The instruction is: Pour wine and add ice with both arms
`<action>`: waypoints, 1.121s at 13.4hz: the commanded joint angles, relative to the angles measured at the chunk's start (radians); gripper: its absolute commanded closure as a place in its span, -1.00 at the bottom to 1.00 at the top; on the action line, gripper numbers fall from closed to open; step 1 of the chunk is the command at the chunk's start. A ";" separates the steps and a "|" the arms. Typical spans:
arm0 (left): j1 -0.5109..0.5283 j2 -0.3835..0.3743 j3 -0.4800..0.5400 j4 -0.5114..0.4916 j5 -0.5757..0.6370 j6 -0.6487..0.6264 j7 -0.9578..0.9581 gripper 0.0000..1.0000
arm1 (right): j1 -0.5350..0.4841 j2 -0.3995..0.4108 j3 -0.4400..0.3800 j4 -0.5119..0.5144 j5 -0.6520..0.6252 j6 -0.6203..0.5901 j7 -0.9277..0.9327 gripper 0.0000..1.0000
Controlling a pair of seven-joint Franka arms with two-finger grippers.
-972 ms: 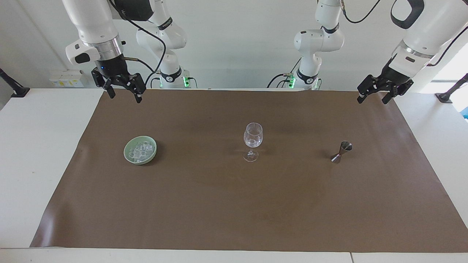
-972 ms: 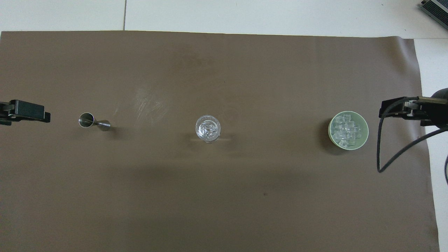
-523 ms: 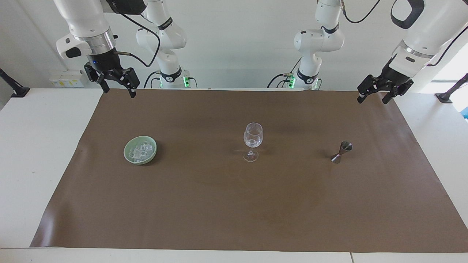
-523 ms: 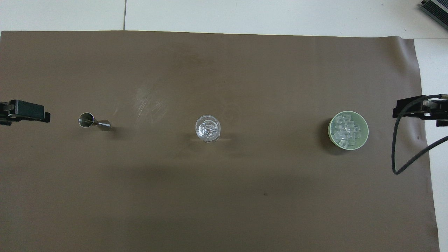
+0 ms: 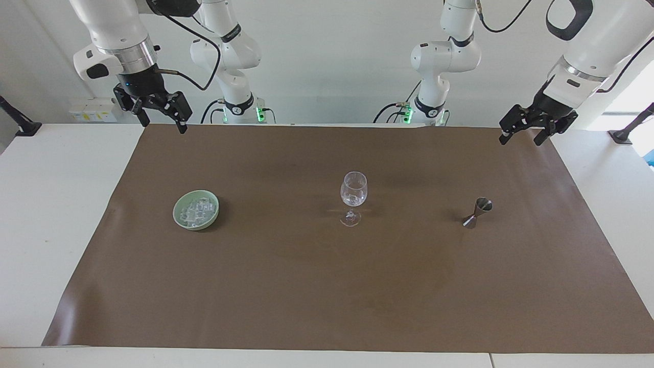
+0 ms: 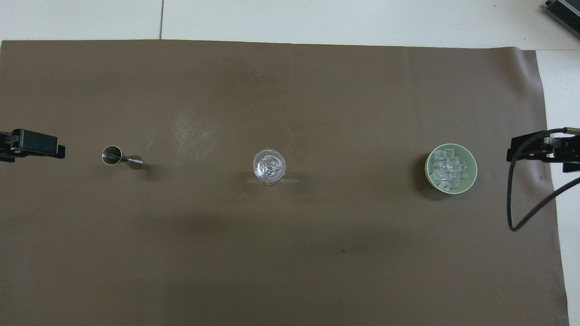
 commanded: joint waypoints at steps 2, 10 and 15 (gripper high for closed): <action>0.001 -0.029 0.000 -0.030 0.020 -0.005 0.009 -1.00 | -0.008 -0.017 -0.013 -0.015 0.018 0.000 -0.064 -1.00; -0.018 -0.021 -0.014 0.042 0.084 -0.018 0.023 -1.00 | 0.002 -0.032 -0.012 -0.041 0.018 0.003 -0.069 -1.00; -0.014 -0.006 -0.014 0.125 0.103 -0.124 0.053 -1.00 | 0.005 -0.032 -0.012 -0.041 0.018 0.003 -0.066 -1.00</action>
